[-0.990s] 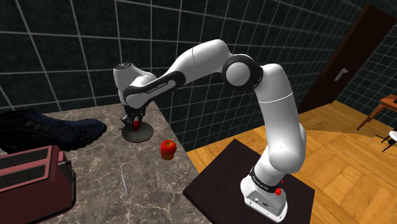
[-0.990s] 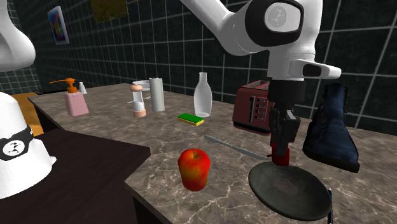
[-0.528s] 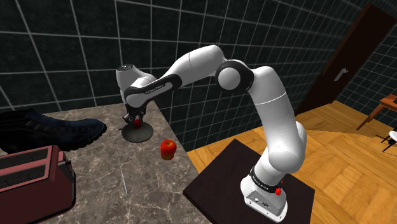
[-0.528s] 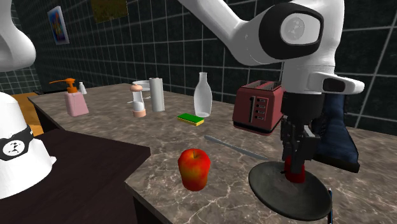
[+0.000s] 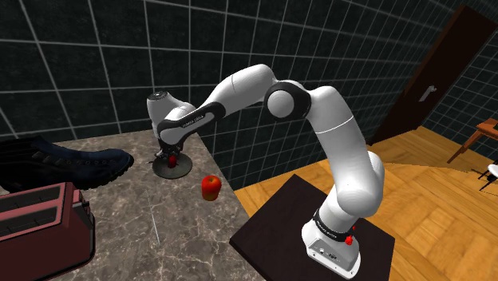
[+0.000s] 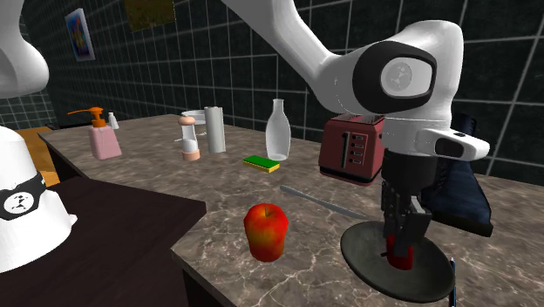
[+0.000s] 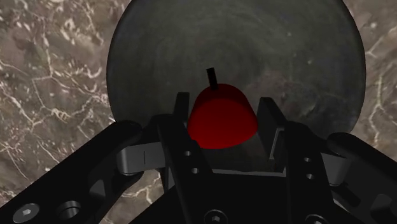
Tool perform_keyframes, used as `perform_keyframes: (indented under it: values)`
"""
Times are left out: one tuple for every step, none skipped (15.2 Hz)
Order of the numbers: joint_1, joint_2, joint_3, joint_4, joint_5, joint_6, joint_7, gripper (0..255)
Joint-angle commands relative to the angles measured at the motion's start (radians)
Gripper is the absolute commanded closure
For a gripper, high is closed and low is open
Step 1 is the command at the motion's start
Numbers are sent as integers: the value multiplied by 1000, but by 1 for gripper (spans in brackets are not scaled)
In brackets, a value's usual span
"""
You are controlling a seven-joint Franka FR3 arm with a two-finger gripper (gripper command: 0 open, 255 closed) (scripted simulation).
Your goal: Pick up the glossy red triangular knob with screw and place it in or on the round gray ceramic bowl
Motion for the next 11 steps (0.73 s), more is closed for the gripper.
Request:
perform_keyframes:
  values:
    - [2, 5, -1, -1, -2, 7, 3, 255]
    - [2, 5, -1, -1, -2, 7, 3, 255]
    - [2, 5, -1, -1, -2, 7, 3, 255]
    - [2, 5, -1, -1, -2, 7, 3, 255]
    - [2, 5, -1, -1, -2, 7, 3, 255]
    - [2, 5, -1, -1, -2, 7, 3, 255]
    - [2, 5, -1, -1, -2, 7, 3, 255]
    - [2, 5, -1, -1, -2, 7, 3, 0]
    - [2, 5, -1, -1, -2, 7, 3, 0]
    - [2, 5, -1, -1, -2, 7, 3, 0]
    - [2, 5, -1, -1, -2, 7, 3, 0]
